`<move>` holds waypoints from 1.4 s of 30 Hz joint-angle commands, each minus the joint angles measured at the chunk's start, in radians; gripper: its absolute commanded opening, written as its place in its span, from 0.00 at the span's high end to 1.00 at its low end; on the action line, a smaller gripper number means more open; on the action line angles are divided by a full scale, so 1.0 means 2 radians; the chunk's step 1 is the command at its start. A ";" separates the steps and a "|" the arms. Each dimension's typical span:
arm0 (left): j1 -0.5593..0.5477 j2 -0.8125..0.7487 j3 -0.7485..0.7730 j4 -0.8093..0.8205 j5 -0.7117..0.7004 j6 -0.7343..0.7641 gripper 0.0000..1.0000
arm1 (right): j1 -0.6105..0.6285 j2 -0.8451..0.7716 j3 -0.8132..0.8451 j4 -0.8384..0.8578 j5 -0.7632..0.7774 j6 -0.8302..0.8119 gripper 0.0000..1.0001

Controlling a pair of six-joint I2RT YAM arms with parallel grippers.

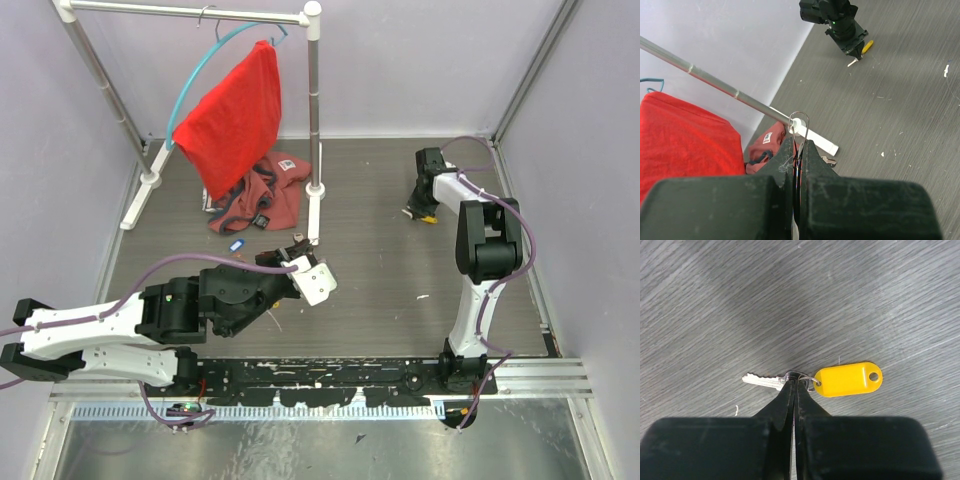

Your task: Put the keys on the keyring

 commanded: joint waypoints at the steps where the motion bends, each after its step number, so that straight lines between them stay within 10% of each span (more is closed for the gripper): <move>1: -0.002 -0.010 -0.004 0.006 -0.007 0.004 1.00 | 0.005 -0.018 0.014 -0.001 0.035 -0.008 0.99; 19: -0.002 -0.006 0.002 0.005 -0.006 0.005 1.00 | 0.018 -0.111 -0.022 0.003 -0.024 -0.096 0.99; 24: -0.002 -0.005 0.005 0.001 -0.004 0.001 1.00 | 0.017 -0.100 -0.022 -0.011 0.066 -0.059 0.66; 42: -0.002 -0.012 0.000 -0.004 -0.007 0.000 1.00 | 0.016 -0.029 0.042 -0.065 0.114 0.093 0.62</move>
